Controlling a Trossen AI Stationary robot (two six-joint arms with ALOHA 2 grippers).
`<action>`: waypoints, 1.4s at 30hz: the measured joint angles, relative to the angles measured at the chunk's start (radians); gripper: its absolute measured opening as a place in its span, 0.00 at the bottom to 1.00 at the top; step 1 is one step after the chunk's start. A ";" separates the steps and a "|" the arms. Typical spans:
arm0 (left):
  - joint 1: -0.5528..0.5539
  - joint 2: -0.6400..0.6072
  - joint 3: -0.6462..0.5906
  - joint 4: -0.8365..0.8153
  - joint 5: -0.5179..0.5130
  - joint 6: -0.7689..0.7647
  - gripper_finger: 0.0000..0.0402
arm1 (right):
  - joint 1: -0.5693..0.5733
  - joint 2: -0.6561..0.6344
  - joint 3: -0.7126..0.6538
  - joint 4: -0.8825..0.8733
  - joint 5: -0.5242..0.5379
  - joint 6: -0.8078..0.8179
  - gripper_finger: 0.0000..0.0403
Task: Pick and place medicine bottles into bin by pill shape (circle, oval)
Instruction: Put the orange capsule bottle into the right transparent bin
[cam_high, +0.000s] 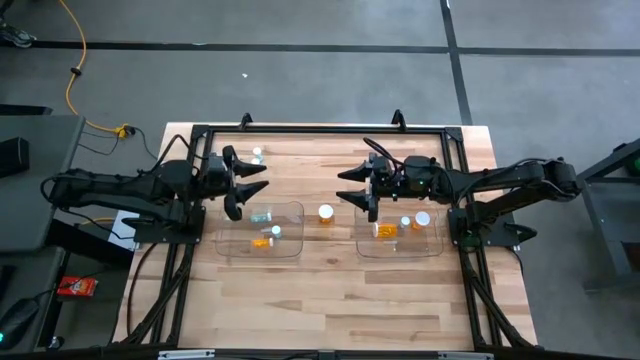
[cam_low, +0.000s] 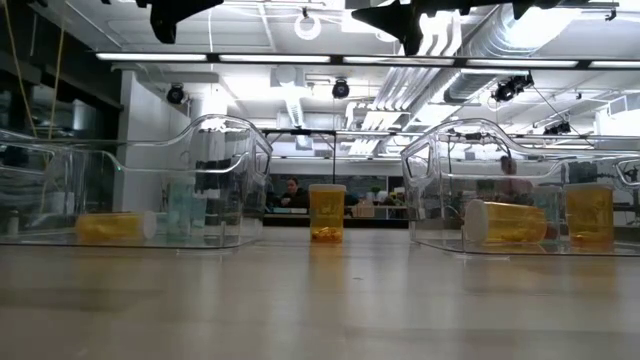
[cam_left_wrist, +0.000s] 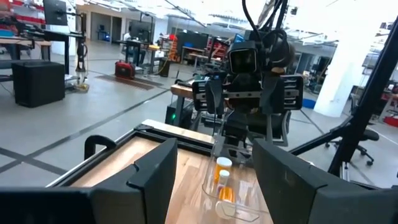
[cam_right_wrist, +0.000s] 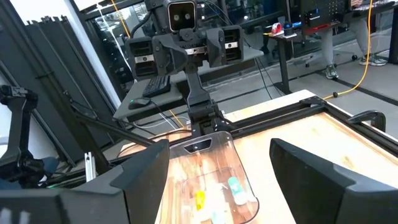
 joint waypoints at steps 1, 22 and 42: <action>0.000 0.000 0.000 0.000 0.000 0.000 0.50 | 0.000 0.000 0.000 0.000 0.000 0.000 0.67; 0.000 0.000 0.000 -0.001 -0.024 0.002 0.50 | 0.000 0.000 0.000 0.000 0.000 0.000 0.67; 0.000 0.000 0.000 -0.004 -0.034 0.010 0.50 | -0.026 0.271 0.402 -0.640 0.000 -0.256 0.67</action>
